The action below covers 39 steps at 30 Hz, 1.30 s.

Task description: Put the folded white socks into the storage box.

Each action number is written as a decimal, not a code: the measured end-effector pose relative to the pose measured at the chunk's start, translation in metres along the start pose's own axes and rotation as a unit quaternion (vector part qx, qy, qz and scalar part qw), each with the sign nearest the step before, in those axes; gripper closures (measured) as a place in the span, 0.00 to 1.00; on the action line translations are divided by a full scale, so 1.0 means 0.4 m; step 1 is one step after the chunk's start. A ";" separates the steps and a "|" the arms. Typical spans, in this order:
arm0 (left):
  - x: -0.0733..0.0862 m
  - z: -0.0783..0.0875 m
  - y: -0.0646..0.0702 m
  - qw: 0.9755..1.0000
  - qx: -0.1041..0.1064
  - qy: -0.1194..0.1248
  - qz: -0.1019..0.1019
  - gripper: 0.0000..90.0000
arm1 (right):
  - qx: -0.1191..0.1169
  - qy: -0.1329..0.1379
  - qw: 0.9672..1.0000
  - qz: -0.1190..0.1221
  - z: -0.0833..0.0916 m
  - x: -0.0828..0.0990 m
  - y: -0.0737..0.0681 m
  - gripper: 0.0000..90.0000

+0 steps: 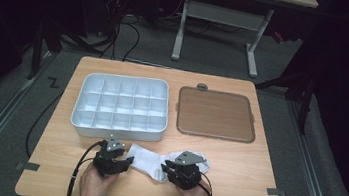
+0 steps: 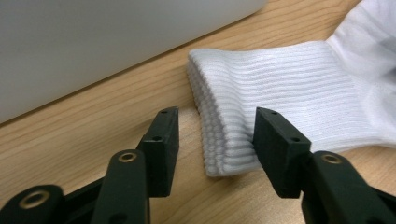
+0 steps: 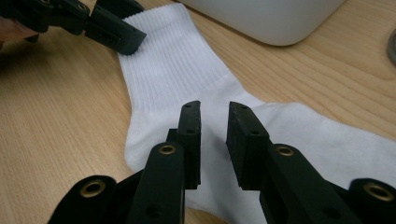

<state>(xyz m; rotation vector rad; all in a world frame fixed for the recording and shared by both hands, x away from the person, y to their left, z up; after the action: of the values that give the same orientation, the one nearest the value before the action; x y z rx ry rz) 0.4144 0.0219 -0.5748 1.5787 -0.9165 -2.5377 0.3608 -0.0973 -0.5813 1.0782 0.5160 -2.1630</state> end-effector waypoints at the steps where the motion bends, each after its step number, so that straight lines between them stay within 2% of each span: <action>1: 0.000 0.000 0.001 1.000 0.002 -0.001 0.001 0.61 | 0.000 -0.002 1.000 -0.002 -0.002 0.004 0.001 0.84; 6: 0.005 0.001 0.011 1.000 0.008 -0.005 0.005 0.73 | 0.008 -0.011 1.000 -0.007 -0.009 0.026 0.008 0.84; 9: 0.006 0.004 0.016 1.000 0.020 -0.003 0.015 0.79 | 0.008 -0.018 1.000 -0.006 -0.013 0.039 0.009 0.84; 14: 0.004 0.004 0.017 0.999 0.033 -0.004 0.032 0.85 | 0.010 -0.011 1.000 -0.002 -0.013 0.042 0.009 0.84; 18: 0.001 0.005 0.015 0.998 0.038 -0.011 0.041 0.87 | 0.008 -0.010 1.000 -0.004 -0.013 0.043 0.008 0.83; 22: -0.006 0.009 0.018 0.998 0.047 -0.012 0.047 0.88 | 0.017 -0.013 1.000 0.011 -0.014 0.044 0.004 0.82; 26: -0.023 0.017 0.022 0.996 0.059 -0.007 0.065 0.88 | 0.018 -0.014 1.000 0.011 -0.014 0.043 0.003 0.82; 31: -0.037 0.026 0.027 0.995 0.071 -0.007 0.075 0.88 | 0.020 -0.014 1.000 0.014 -0.015 0.043 0.003 0.82; 32: -0.046 0.031 0.029 0.993 0.078 -0.006 0.088 0.88 | 0.019 -0.014 1.000 0.014 -0.016 0.042 0.003 0.82; 35: -0.055 0.037 0.031 0.992 0.084 -0.004 0.099 0.88 | 0.020 -0.016 1.000 0.012 -0.017 0.042 0.000 0.82; 36: -0.064 0.044 0.036 0.990 0.090 -0.003 0.108 0.88 | 0.020 -0.016 1.000 0.014 -0.018 0.041 -0.001 0.82; 39: -0.072 0.049 0.041 0.990 0.094 -0.003 0.103 0.88 | 0.018 -0.013 1.000 0.013 -0.021 0.039 -0.004 0.82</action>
<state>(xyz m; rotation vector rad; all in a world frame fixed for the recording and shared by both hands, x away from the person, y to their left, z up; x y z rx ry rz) 0.4076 0.0266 -0.5372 1.4330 -1.2805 -2.3766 0.3575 -0.0970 -0.5989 1.0687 0.4492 -2.1681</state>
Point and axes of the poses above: each handheld gripper's, and its own axes: z roughly backward along the jaws, x roughly out of its underside, y roughly to its right, the point moved 10 cm from there along -z, roughly forward along the jaws, and after that the axes turned 6 degrees about y, right-handed, at the moved point
